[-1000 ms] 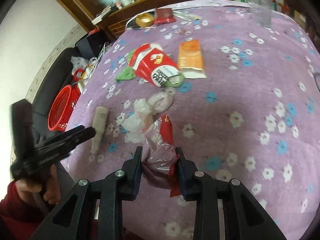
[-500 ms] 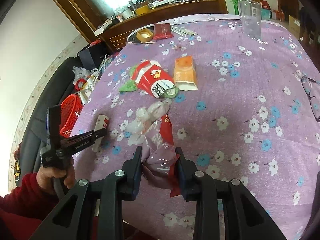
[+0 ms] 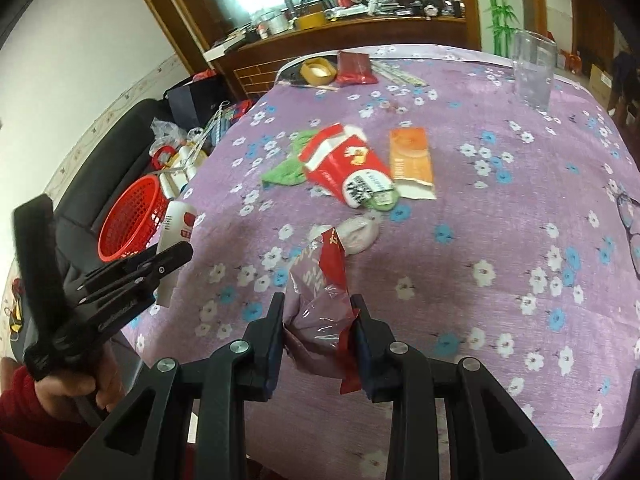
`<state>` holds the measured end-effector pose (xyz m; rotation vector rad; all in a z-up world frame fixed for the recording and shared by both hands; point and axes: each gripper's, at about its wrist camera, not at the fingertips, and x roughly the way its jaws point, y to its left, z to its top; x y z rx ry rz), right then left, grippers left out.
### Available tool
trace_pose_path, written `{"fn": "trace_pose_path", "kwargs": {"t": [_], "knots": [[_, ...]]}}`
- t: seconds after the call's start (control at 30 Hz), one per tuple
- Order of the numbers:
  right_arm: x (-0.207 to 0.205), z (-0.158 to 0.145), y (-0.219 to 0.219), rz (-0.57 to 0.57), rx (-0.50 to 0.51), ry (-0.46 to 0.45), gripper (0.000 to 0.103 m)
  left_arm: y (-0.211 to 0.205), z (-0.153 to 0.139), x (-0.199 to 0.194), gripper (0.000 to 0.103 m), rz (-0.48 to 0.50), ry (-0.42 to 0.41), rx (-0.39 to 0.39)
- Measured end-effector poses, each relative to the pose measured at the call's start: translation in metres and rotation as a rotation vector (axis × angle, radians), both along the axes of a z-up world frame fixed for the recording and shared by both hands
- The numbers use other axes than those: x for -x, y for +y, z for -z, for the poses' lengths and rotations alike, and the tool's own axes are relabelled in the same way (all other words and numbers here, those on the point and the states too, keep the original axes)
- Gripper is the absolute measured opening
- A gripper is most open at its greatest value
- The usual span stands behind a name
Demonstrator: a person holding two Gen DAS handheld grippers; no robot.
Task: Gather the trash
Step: 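Grasp the white plastic bottle with the left tool while the right tool holds the bag, then carry the bottle and bag over the red wastebasket and open both tools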
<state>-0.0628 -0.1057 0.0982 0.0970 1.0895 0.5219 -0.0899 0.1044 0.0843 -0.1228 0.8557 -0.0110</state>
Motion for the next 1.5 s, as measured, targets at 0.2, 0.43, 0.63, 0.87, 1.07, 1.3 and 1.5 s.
{"fn": "trace_pose_path", "kwargs": {"t": [0.2, 0.43, 0.63, 0.87, 1.07, 1.3, 1.5], "knots": [[0.004, -0.004, 0.021, -0.049, 0.001, -0.033, 0.034, 0.006, -0.006, 0.008, 0.029, -0.001, -0.018, -0.017], [0.004, -0.004, 0.035, -0.063, -0.006, -0.035, 0.034, 0.016, -0.008, 0.015, 0.029, -0.004, -0.024, -0.033], [0.005, -0.004, 0.047, -0.077, -0.001, -0.034, 0.034, 0.028, -0.008, 0.017, 0.029, -0.016, -0.026, -0.026], [0.006, -0.007, 0.06, -0.086, 0.012, -0.044, 0.034, 0.042, -0.009, 0.02, 0.029, -0.032, -0.042, -0.013], [0.008, -0.007, 0.076, -0.106, 0.03, -0.046, 0.034, 0.056, -0.008, 0.025, 0.029, -0.051, -0.046, 0.006], [0.013, -0.008, 0.095, -0.128, 0.049, -0.045, 0.034, 0.078, -0.008, 0.031, 0.029, -0.08, -0.059, 0.027], [0.012, -0.011, 0.116, -0.144, 0.054, -0.049, 0.034, 0.098, -0.011, 0.035, 0.029, -0.106, -0.07, 0.037]]}}
